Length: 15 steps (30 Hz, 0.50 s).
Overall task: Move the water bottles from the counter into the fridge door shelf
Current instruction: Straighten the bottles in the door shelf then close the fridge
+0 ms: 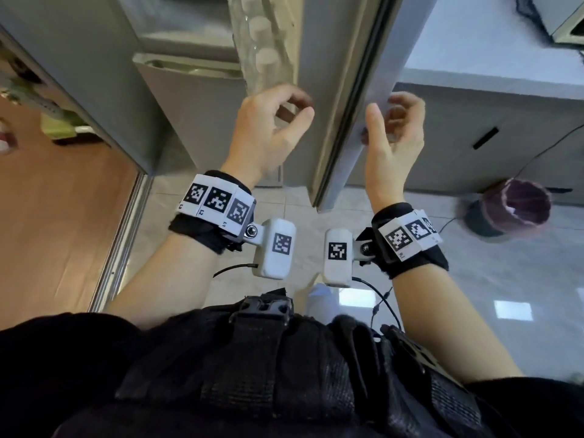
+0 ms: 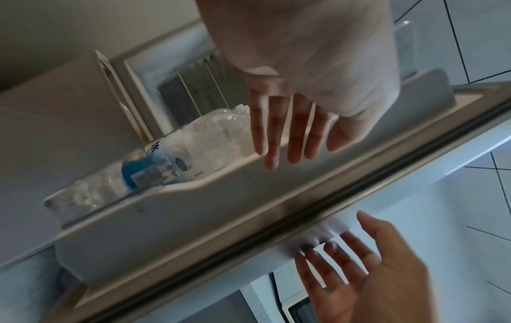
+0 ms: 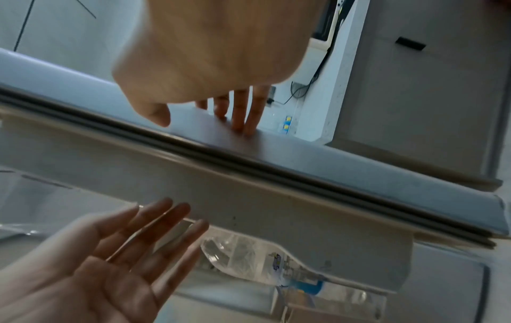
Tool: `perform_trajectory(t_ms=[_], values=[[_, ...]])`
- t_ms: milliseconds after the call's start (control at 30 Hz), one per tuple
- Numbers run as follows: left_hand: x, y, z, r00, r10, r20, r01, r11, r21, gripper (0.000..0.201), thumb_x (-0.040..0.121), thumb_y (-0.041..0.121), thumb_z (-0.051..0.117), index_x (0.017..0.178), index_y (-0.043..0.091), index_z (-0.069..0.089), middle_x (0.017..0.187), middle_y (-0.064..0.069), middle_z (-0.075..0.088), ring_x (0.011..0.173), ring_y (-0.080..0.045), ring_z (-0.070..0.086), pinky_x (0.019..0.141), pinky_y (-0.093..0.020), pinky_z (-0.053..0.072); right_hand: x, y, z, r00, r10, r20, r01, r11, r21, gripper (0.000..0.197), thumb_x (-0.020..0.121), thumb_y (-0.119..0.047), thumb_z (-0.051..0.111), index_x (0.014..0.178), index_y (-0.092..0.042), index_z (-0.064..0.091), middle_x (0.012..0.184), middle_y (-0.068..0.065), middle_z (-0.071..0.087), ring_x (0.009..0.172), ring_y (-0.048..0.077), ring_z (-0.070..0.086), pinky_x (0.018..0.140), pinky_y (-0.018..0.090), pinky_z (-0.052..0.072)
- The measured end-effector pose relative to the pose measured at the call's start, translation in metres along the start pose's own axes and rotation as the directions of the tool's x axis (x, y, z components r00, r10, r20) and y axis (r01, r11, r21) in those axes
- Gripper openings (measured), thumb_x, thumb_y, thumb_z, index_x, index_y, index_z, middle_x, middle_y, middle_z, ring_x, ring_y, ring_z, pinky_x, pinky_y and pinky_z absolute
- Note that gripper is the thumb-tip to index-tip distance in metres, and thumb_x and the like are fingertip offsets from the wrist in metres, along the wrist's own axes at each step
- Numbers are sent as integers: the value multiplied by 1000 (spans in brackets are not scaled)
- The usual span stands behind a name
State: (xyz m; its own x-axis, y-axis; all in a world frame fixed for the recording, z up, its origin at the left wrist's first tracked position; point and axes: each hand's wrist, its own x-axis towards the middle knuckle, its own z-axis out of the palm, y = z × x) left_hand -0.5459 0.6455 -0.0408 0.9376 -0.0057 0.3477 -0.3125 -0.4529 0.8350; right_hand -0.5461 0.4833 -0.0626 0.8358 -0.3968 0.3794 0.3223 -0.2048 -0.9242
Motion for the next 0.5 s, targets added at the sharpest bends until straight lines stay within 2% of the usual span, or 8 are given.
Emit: perform_trajectory(t_ms=[33, 67, 133, 200, 267, 367, 500], values=[[-5, -3, -8, 1000, -8, -9, 8, 1000, 17, 15, 84, 21, 61, 93, 10, 65, 80, 14, 62, 75, -3, 61, 70, -13, 47, -5, -2, 9, 999, 2, 54, -2, 1000, 8, 15, 79, -31, 61, 87, -25, 51, 71, -9, 50, 64, 17, 51, 61, 43, 52], [-10, -6, -17, 1000, -17, -17, 18, 999, 28, 21, 84, 27, 63, 95, 10, 64, 84, 12, 63, 78, -3, 61, 72, -14, 48, -10, -4, 18, 994, 5, 111, -7, 1000, 15, 13, 79, -31, 61, 84, -25, 51, 70, -9, 50, 63, 21, 51, 61, 46, 52], [-17, -14, -35, 998, -40, -49, 42, 998, 41, 30, 83, 37, 66, 95, 10, 63, 88, 4, 66, 81, -10, 63, 76, -27, 53, -17, -7, 40, 973, 6, 233, -14, 999, 32, 13, 79, -31, 61, 80, -22, 52, 70, -8, 53, 62, 25, 54, 61, 50, 53], [-20, -24, -55, 989, -58, -136, 69, 995, 75, 38, 80, 44, 67, 90, 8, 61, 86, -3, 68, 80, -15, 64, 76, -36, 54, -21, -9, 65, 932, -15, 363, -4, 999, 51, 13, 81, -30, 62, 78, -22, 52, 70, -7, 54, 63, 34, 58, 60, 53, 53], [-20, -36, -77, 968, -86, -235, 112, 989, 99, 38, 80, 47, 67, 86, 11, 57, 84, -3, 67, 78, -16, 63, 75, -35, 54, -24, -12, 92, 874, -28, 485, -6, 998, 68, 14, 82, -28, 63, 77, -19, 54, 70, -3, 57, 64, 37, 61, 60, 53, 54], [-16, -56, -106, 921, -127, -367, 167, 983, 80, 38, 78, 47, 68, 93, 15, 56, 88, 1, 65, 80, -12, 63, 75, -28, 54, -22, -15, 137, 772, -22, 635, -62, 992, 110, 21, 82, -23, 63, 78, -3, 57, 65, 5, 62, 60, 30, 65, 62, 50, 56], [-1, -88, -140, 848, -132, -514, 212, 972, 101, 44, 78, 50, 64, 101, 12, 56, 94, 0, 67, 84, -12, 65, 77, -33, 54, -8, -17, 203, 608, -17, 794, -125, 985, 117, 19, 83, -12, 59, 71, 3, 59, 63, 16, 64, 61, 36, 65, 62, 39, 52]])
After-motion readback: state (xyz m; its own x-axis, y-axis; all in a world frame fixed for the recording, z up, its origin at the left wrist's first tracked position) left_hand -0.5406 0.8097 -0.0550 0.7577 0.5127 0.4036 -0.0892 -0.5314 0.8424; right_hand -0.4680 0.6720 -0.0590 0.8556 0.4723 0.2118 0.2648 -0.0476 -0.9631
